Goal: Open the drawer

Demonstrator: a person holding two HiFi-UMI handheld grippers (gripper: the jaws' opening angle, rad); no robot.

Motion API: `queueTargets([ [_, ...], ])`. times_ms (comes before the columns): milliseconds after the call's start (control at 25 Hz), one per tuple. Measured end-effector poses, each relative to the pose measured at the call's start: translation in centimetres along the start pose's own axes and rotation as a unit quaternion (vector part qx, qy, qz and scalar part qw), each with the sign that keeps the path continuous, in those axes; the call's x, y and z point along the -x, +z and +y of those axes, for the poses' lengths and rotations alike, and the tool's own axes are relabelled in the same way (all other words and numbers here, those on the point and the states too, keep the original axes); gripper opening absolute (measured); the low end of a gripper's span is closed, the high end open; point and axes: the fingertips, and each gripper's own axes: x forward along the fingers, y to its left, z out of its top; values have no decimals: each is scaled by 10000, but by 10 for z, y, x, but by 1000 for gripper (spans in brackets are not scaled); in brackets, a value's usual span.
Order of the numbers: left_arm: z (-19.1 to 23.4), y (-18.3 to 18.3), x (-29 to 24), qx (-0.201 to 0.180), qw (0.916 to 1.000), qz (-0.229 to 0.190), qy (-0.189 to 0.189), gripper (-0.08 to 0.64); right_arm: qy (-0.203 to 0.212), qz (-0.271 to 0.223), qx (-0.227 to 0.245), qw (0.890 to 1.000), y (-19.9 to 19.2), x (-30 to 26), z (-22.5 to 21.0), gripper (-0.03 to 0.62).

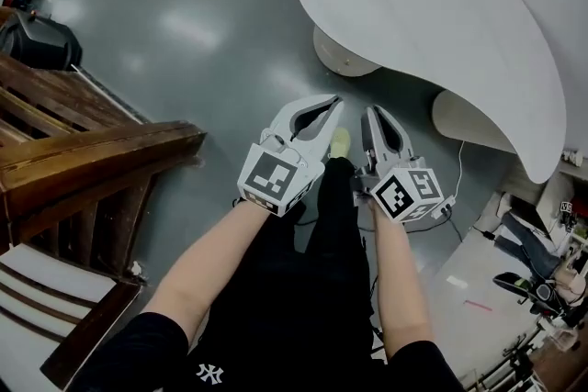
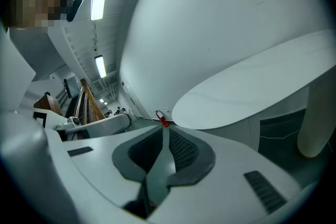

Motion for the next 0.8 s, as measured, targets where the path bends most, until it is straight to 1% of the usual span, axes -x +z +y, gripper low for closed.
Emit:
queueTargets([
  [200, 45, -60, -42, 73, 9998, 44, 175, 8, -149, 166, -44, 9997, -48, -62, -59, 63],
  [360, 73, -112, -73, 210, 9992, 202, 272, 8, -304, 273, -42, 9992, -81, -99, -105, 67],
  [440, 84, -134, -86, 251, 9989, 216, 317, 8, -389, 297, 1, 9988, -96, -115, -126, 69],
  [640, 105, -176, -108, 260, 9989, 113, 366, 8, -601, 154, 36, 9981, -120, -146, -166, 88],
  [800, 117, -200, -123, 340, 9987, 49, 379, 8, -766, -8, 125, 9970, -131, -166, -185, 97],
])
